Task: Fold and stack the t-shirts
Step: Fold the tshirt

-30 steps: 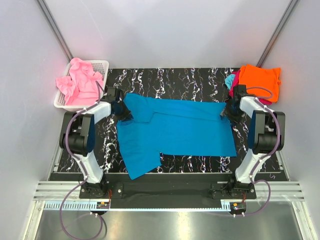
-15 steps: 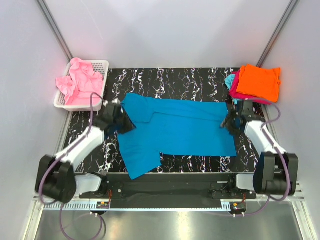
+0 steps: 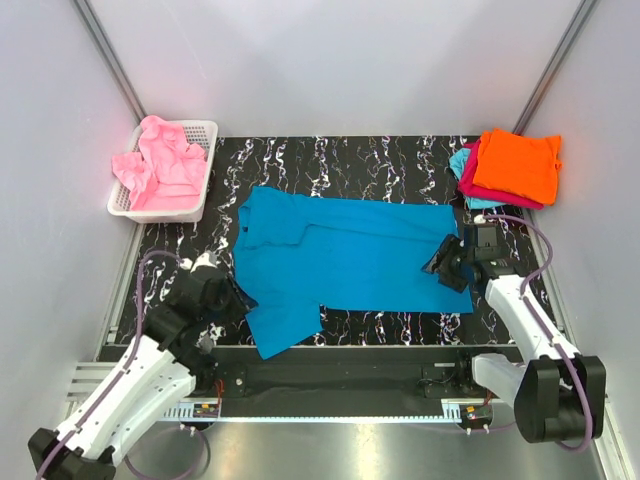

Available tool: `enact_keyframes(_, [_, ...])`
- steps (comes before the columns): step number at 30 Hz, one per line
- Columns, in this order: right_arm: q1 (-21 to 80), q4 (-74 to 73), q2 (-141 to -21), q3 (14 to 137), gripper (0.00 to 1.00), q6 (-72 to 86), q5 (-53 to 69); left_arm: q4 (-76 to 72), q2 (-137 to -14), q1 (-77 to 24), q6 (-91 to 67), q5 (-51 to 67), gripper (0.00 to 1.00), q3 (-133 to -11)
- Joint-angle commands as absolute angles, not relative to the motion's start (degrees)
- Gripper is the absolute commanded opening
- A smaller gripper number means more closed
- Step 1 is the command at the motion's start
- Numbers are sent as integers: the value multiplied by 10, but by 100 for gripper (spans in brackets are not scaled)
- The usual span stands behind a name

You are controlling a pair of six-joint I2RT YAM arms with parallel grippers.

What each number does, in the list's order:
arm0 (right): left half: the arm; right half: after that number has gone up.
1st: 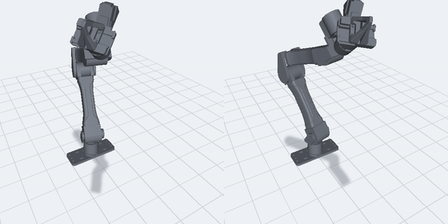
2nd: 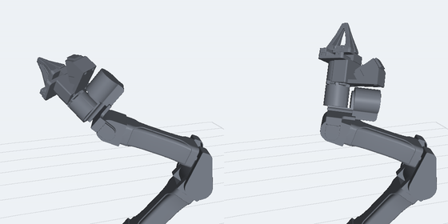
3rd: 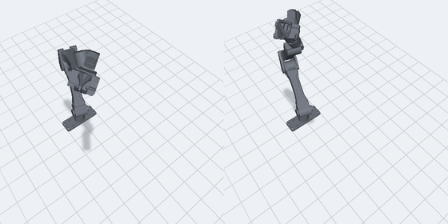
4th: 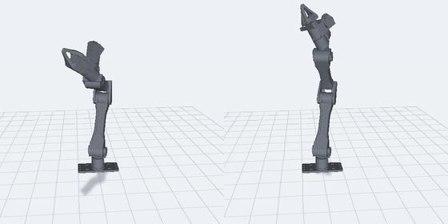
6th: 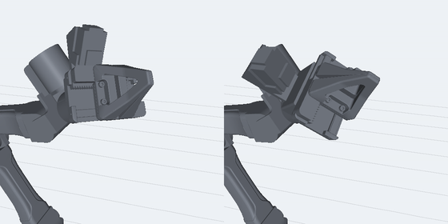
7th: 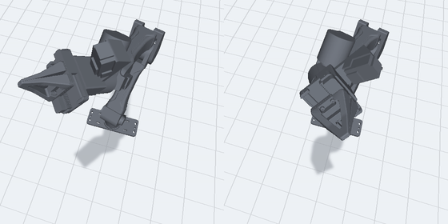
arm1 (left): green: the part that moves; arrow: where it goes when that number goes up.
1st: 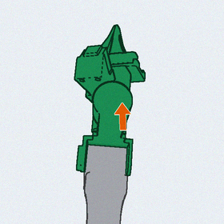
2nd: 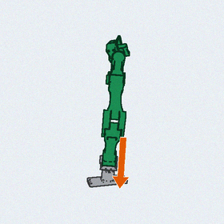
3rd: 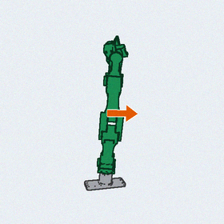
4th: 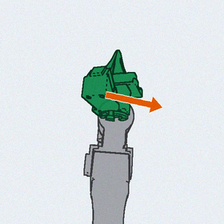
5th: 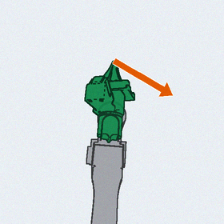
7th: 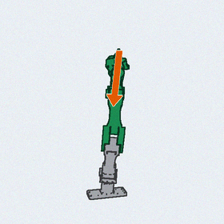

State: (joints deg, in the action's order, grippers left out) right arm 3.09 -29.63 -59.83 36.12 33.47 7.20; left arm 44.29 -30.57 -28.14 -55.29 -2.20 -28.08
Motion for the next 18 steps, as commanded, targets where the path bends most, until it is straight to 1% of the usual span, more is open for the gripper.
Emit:
enact_keyframes(1, [46, -284, -612, 384, 61, 343, 87, 474, -345, -293, -584, -46, 32, -298])
enact_keyframes(5, [51, -281, -649, 388, 63, 324, 94, 461, -430, -303, -568, -111, 33, -323])
enact_keyframes(7, [55, -281, -672, 396, 64, 314, 97, 450, -495, -304, -554, -122, 34, -344])
enact_keyframes(9, [62, -280, -703, 402, 70, 300, 91, 420, -555, -305, -540, -134, 35, -352])
enact_keyframes(11, [76, -268, -715, 403, 81, 287, 85, 384, -590, -305, -528, -139, 36, -364])
enact_keyframes(12, [76, -264, -714, 401, 82, 287, 81, 375, -612, -305, -524, -139, 37, -370])
enact_keyframes(15, [79, -252, -722, 409, 84, 287, 74, 339, -678, -305, -505, -136, 38, -393])
enact_keyframes(18, [78, -251, -763, 431, 84, 276, 57, 323, -734, -307, -494, -134, 38, -423])
